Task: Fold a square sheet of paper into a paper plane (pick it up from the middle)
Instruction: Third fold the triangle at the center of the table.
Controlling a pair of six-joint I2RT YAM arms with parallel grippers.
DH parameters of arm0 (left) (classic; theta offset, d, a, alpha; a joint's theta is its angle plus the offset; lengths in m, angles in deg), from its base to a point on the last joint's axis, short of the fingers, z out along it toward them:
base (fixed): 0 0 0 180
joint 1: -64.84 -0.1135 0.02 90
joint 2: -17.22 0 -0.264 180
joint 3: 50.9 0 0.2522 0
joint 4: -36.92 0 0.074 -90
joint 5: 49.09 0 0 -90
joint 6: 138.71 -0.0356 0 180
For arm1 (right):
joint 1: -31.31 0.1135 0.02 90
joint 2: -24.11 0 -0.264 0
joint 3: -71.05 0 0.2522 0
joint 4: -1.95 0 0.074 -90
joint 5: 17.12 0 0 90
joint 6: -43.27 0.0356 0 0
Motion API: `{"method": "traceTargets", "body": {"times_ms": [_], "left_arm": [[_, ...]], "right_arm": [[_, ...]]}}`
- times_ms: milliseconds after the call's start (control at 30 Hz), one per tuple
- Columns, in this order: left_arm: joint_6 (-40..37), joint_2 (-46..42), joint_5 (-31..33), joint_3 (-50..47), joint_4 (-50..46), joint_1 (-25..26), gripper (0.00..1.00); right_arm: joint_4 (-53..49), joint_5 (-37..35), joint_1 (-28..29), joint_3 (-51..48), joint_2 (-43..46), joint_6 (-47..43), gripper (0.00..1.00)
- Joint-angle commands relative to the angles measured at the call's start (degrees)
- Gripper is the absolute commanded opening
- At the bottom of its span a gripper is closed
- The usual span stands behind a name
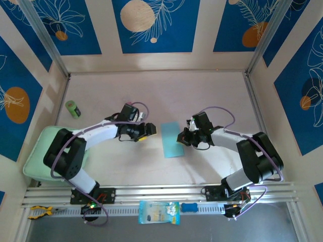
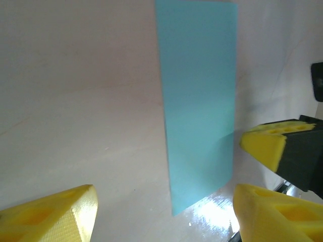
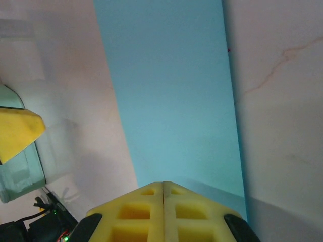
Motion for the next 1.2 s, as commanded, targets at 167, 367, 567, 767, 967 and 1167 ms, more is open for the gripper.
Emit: {"method": "traceTargets", "body": {"times_ms": [167,367,567,767,967,1167], "left_arm": [[-0.3,3.5,-3.4,2.8,0.8,3.0,0.71],[-1.2,6.3,-4.9,4.5,0.7,3.6,0.70],[-1.4,9.7,-5.6,6.9,0.8,4.2,0.67],[-1.3,13.4,-6.1,8.9,0.9,4.6,0.58],[-0.9,15.6,-5.6,9.7,1.1,5.0,0.51],[-1.0,17.1,-6.0,10.4,1.2,5.4,0.47]], "right_arm": [[2.5,4.5,-3.1,-1.1,-4.6,-0.8,0.00],[4.6,6.4,-3.8,-4.9,-7.8,1.0,0.00],[7.0,6.1,-3.8,-8.0,-8.3,4.4,0.00],[6.4,5.5,-3.8,-7.8,-8.3,4.7,0.00],[5.4,4.9,-3.8,-7.7,-8.3,4.6,0.00],[5.0,4.4,-3.8,-7.7,-8.7,4.5,0.00]]}}
